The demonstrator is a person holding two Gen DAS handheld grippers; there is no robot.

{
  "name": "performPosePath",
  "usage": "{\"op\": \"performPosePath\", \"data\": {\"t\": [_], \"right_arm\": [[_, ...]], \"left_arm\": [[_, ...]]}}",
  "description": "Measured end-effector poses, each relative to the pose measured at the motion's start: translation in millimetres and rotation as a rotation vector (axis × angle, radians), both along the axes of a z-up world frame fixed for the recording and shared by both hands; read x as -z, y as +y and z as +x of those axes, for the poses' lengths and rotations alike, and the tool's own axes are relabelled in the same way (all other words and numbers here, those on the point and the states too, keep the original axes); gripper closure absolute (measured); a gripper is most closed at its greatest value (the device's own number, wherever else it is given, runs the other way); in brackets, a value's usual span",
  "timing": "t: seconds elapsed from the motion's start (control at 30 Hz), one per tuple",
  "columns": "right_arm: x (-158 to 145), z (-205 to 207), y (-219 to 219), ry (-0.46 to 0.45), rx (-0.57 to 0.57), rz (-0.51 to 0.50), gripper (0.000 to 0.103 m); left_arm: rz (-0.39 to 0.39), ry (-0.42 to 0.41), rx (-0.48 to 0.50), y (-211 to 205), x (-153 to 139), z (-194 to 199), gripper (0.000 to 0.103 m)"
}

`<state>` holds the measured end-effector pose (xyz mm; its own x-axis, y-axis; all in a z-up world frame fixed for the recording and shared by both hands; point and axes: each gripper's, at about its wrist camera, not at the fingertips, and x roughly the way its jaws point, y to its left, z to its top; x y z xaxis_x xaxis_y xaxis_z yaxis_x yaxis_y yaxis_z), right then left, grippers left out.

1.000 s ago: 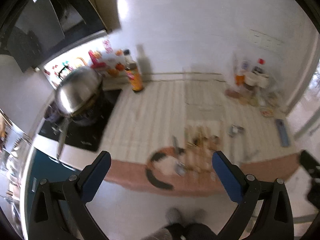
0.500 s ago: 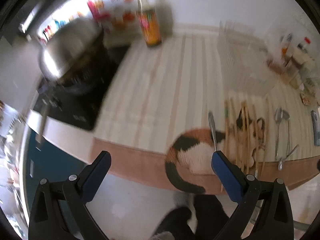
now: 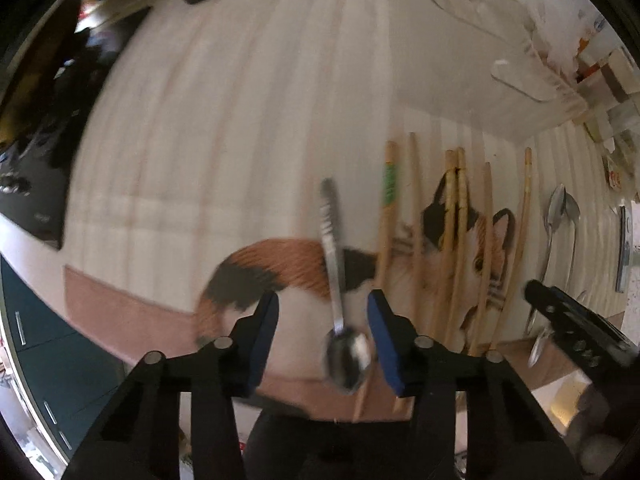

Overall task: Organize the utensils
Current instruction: 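Grasp a wooden chopstick with the left tool while the right tool grasps another chopstick, then carry the chopstick in the left tool into the clear rack while the right tool drops its chopstick there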

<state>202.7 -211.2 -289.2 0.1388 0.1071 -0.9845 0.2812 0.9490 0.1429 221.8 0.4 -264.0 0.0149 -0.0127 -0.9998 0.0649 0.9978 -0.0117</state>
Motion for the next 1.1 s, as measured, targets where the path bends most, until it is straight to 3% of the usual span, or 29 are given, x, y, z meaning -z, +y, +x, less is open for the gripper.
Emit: {"op": "performPosePath", "data": {"t": [0.1,0.17,0.23,0.3,0.33,0.53,0.77,0.93,1.1], "right_arm": [[15,14,4,0.010,-0.041,-0.021,0.062],[18,19,11,-0.001,-0.085,-0.068,0.075],[21,22,18,0.007,-0.133,-0.100,0.079],[23,22,22,0.018,-0.157,-0.149,0.091],[25,22,24,0.018,-0.162,-0.155,0.095],[30,9,9,0.071,-0.175,-0.128,0.096],[38,-18,-2,0.095,-0.155,-0.120,0.096],[45,-11,-11,0.125,-0.117,-0.135,0.095],[39,11,7,0.130,-0.106,-0.163,0.094]], "left_arm": [[0.001,0.035,0.025,-22,16,14,0.061],[0.021,0.056,0.038,-33,28,20,0.065],[0.034,0.072,0.039,-39,39,25,0.077],[0.043,0.073,0.035,-43,44,27,0.087],[0.040,0.056,0.029,-44,42,28,0.098],[0.082,0.042,0.052,-43,45,25,0.099],[0.063,0.040,0.091,-27,40,18,0.098],[0.069,0.038,0.130,-30,40,19,0.097],[0.060,0.029,0.121,-36,44,25,0.098]]}}
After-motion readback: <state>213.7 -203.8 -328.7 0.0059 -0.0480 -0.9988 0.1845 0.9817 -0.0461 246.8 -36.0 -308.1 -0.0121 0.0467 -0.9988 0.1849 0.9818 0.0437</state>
